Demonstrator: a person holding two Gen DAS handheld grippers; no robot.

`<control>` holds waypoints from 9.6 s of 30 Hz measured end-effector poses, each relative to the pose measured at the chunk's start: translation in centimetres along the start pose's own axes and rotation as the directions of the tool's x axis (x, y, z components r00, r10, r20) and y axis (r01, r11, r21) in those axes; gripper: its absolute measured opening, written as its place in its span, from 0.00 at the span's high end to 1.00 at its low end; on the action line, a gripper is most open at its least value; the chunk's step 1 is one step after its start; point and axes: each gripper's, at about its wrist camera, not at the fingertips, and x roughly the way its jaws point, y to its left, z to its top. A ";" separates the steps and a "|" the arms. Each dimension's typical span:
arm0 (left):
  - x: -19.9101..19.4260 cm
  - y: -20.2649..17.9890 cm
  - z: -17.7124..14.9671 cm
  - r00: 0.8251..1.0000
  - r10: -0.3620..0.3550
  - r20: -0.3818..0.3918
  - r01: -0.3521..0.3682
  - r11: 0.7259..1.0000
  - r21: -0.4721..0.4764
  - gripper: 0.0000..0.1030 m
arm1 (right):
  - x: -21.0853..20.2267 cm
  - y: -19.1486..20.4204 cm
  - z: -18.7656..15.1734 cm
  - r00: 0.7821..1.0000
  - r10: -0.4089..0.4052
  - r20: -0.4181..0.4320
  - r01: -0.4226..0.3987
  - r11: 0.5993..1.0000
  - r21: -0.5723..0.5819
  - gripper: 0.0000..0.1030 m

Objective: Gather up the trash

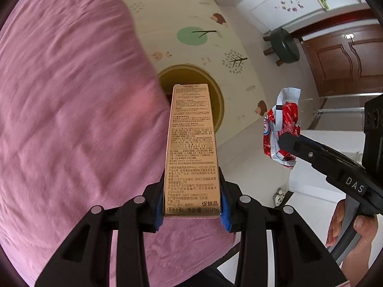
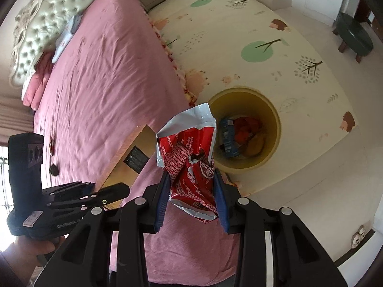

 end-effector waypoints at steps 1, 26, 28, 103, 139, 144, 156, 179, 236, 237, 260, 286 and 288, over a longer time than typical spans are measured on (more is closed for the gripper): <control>0.2 -0.5 0.5 1.000 0.003 -0.004 -0.003 1.000 0.011 0.65 | 0.0 -0.4 0.3 1.000 -0.003 0.002 0.003 1.000 0.006 0.66; 2.9 -4.3 4.5 0.994 0.101 -0.029 -0.095 0.982 0.166 0.24 | -1.1 -4.6 5.5 0.999 -0.025 0.044 0.022 0.998 0.065 0.43; 2.8 -4.3 4.3 0.994 0.102 -0.028 -0.096 0.981 0.167 0.24 | -1.1 -4.4 5.5 0.999 -0.027 0.043 0.025 0.998 0.055 0.43; -22.0 58.8 -15.7 0.929 0.302 0.212 -0.131 0.807 -0.576 0.21 | 24.6 59.5 -5.6 0.969 0.007 -0.247 -0.152 0.806 -0.572 0.43; -24.9 70.3 -18.3 0.897 0.251 0.363 0.120 0.652 -0.748 0.59 | 42.5 75.5 1.4 0.942 -0.001 -0.335 -0.134 0.916 -0.379 0.55; -23.9 69.6 -18.3 0.905 0.236 0.353 0.120 0.655 -0.746 0.59 | 41.4 73.8 1.0 0.946 0.017 -0.323 -0.161 0.891 -0.425 0.69; -21.4 62.6 -19.4 0.929 0.137 0.345 0.147 0.719 -0.680 0.59 | 34.1 63.1 -2.5 0.929 0.001 -0.371 -0.192 0.855 -0.481 0.70; -18.4 42.4 -23.7 0.967 0.069 0.245 0.054 0.886 -0.461 0.59 | 16.9 46.1 -11.9 0.968 0.022 -0.249 -0.134 0.887 -0.442 0.69; -0.2 -2.3 3.7 0.999 -0.029 -0.012 0.030 0.999 0.033 0.59 | -1.3 -2.5 0.9 0.994 0.071 0.085 -0.079 0.992 0.098 0.68; 0.1 -2.7 4.4 1.000 -0.026 -0.013 0.027 0.999 0.041 0.59 | -1.2 -3.0 1.3 0.994 0.069 0.087 -0.078 0.992 0.101 0.68; 1.0 -5.1 11.2 0.999 -0.043 0.002 0.043 0.997 0.067 0.27 | -1.7 -6.1 3.9 0.992 0.016 0.123 -0.036 0.987 0.158 0.55; -15.8 9.5 -3.0 0.951 0.137 0.277 -0.104 0.986 -0.133 0.12 | -4.3 14.4 -0.7 0.993 0.079 0.091 -0.058 0.975 -0.215 0.46; -16.8 10.9 -5.3 0.945 0.146 0.292 -0.102 0.981 -0.163 0.10 | -3.9 16.5 -1.6 0.994 0.079 0.078 -0.057 0.966 -0.253 0.46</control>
